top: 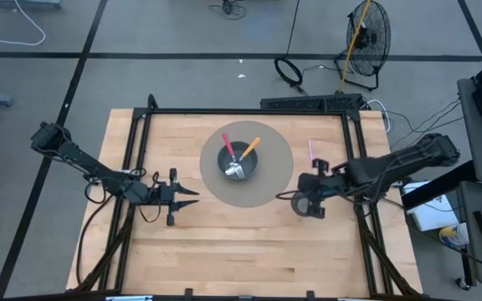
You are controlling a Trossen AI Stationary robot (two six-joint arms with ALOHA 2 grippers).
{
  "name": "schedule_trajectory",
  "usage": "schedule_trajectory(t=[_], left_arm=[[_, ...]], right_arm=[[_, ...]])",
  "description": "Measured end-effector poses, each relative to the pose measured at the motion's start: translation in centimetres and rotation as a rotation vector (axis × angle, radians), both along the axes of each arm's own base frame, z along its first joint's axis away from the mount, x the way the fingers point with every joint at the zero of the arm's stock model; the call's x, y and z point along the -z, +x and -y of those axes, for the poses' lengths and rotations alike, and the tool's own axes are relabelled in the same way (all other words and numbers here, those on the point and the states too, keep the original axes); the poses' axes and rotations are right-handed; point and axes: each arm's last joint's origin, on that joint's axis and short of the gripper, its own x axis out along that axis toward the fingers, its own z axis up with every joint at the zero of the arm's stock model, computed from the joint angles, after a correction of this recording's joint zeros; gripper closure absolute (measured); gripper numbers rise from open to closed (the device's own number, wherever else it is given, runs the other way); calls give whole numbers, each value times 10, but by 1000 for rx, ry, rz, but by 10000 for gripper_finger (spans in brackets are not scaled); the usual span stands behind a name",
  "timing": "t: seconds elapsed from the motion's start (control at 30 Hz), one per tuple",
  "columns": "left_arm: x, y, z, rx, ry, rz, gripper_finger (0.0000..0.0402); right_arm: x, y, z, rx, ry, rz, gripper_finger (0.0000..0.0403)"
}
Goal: Pick & Place Utensil
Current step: Move the dark blue cup to the dark blue bowl on the gray placemat
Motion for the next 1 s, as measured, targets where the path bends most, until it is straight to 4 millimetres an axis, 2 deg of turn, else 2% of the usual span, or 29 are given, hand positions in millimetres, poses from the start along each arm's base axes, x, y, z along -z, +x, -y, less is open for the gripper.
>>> schedule_trajectory(t=[0.2, 0.43, 0.67, 1.0], left_arm=[[0, 0, 0, -1, -6, 1, 298], [0, 0, 0, 1, 8, 1, 298], [0, 0, 0, 1, 9, 1, 298], [-1, 0, 0, 1, 5, 5, 298]], right_arm=[[-14, -20, 8, 63, -30, 45, 390], [-23, -29, 16, 98, -54, 106, 390], [-23, -22, 33, 103, -52, 106, 390], [-30, 3, 60, 16, -69, 248, 390]])
